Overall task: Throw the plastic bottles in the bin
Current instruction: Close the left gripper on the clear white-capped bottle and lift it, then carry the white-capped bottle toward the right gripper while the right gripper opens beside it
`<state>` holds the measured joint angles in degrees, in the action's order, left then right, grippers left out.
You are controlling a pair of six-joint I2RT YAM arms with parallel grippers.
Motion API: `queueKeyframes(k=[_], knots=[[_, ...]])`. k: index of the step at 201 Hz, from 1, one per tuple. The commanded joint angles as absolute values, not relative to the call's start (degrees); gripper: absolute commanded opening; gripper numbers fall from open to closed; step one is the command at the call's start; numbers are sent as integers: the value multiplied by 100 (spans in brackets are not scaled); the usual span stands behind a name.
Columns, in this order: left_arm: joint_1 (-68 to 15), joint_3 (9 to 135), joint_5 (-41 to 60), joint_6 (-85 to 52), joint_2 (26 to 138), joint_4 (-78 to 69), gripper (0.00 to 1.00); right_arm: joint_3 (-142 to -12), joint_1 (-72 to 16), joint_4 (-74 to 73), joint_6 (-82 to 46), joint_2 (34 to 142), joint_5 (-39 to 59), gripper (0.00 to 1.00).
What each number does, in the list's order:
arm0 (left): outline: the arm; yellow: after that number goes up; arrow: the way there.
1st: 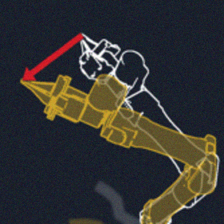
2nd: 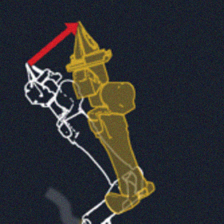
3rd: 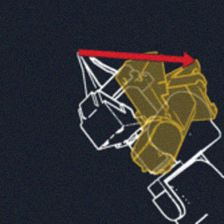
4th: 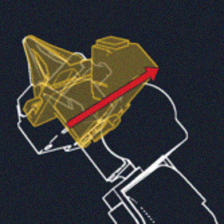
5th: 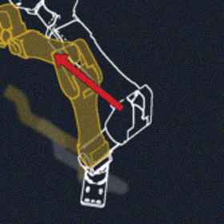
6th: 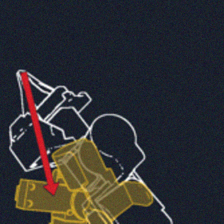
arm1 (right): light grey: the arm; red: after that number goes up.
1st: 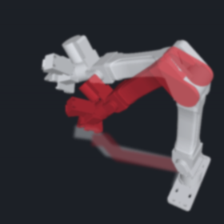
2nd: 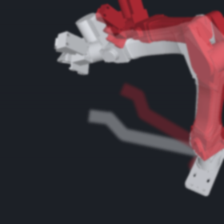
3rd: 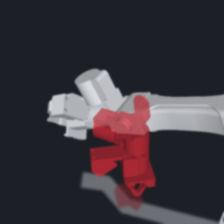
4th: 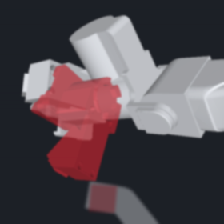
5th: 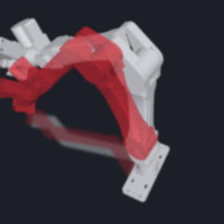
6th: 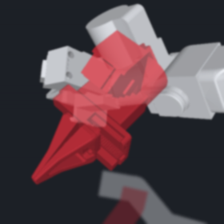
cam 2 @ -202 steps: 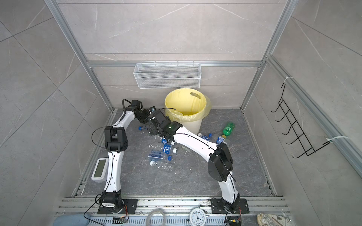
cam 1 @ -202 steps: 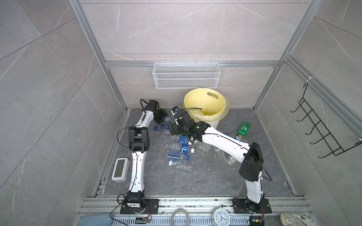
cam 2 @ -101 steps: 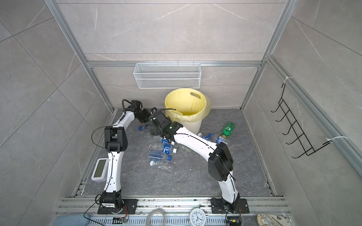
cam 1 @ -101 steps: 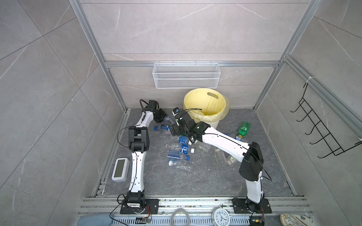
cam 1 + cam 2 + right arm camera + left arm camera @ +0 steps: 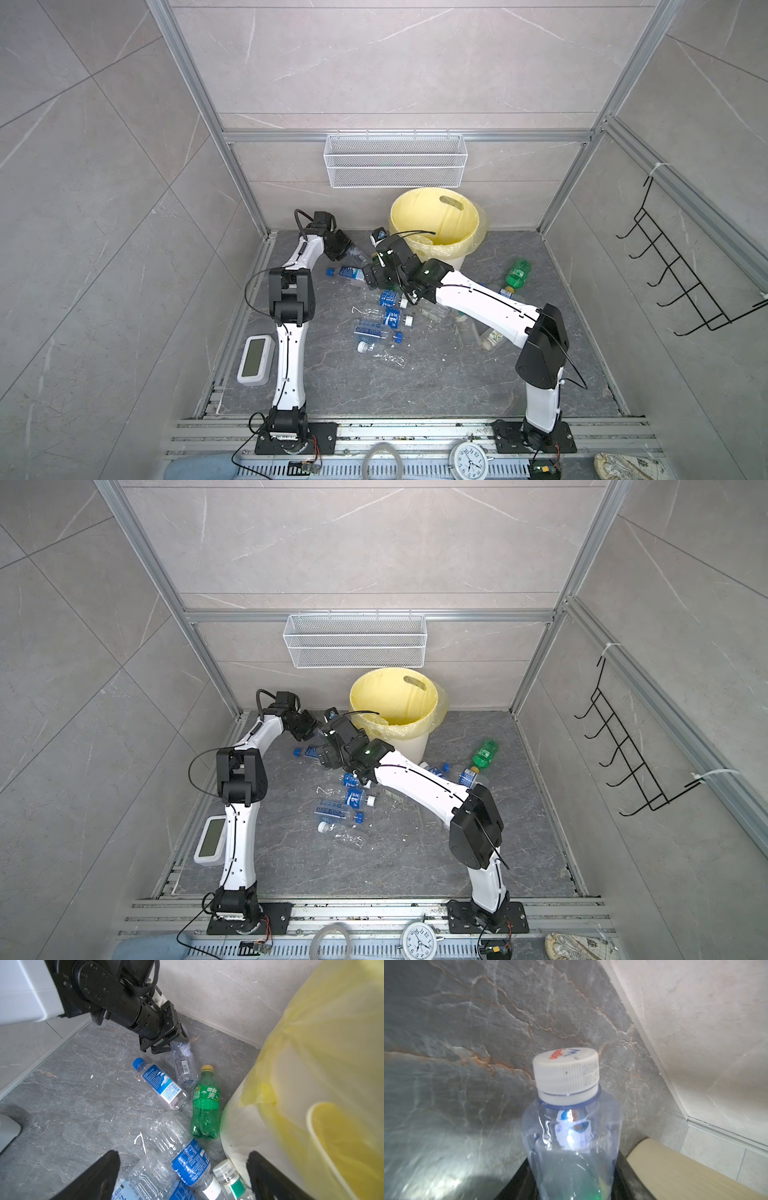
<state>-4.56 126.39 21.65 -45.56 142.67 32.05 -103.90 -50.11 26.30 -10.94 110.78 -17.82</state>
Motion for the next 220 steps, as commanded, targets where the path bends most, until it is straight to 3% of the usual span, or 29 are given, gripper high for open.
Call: queueKeyframes(k=[1,137,220], knots=[[-439,12513,2359,-4401,13514,3314,46,-10286,-4977,2751,-1281,10789,-1846,99],[-439,10454,2883,-4548,11505,3147,45,-9781,-4975,2492,-1641,10305,-1701,99],[-474,8519,3735,-5075,10148,2329,44,-9561,-4976,2312,-2034,10441,-815,99]])
